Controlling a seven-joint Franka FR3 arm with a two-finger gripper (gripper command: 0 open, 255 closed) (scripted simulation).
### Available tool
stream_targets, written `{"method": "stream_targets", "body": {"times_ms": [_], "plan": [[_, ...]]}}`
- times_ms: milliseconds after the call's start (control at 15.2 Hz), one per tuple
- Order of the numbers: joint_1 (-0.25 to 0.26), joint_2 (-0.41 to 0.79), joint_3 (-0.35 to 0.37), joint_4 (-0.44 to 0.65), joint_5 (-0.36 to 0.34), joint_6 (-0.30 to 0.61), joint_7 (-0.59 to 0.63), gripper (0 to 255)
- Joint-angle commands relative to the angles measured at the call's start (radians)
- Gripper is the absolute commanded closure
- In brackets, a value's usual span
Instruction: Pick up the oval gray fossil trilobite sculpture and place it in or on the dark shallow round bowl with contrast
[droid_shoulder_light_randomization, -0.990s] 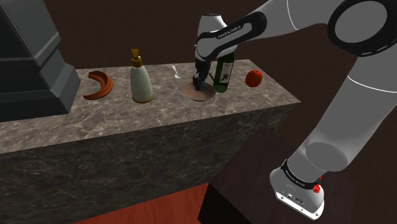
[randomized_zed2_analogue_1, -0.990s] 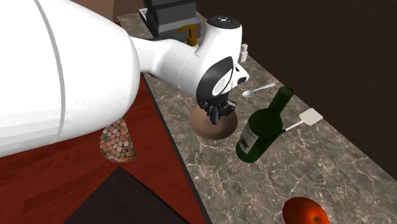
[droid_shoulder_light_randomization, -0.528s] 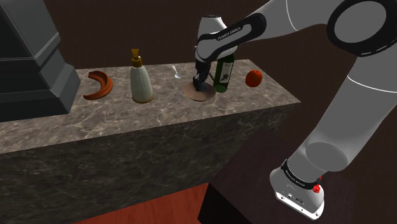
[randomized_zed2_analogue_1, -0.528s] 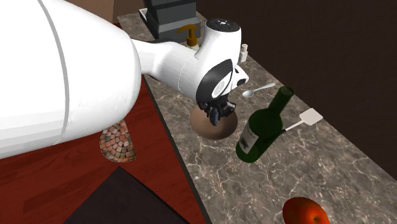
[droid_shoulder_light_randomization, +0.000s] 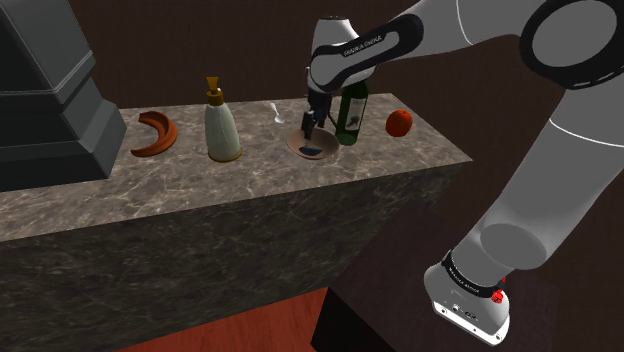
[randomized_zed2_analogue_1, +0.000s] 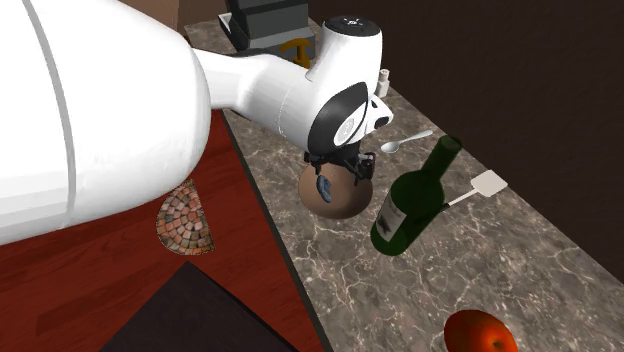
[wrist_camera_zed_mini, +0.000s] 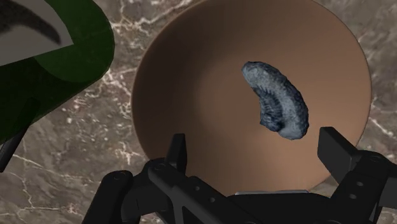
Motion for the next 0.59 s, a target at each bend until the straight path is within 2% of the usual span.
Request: {"method": "stream_targets", "body": {"times_ms": [0, 66, 528], "plan": [[0.000, -0.031, 0.000, 0.023, 0.002, -0.055, 0.000, 0], [0.000, -0.043, 0.000, 0.036, 0.002, -0.079, -0.001, 0], [0.000, -0.043, 0.000, 0.036, 0.002, -0.079, -0.001, 0]]}}
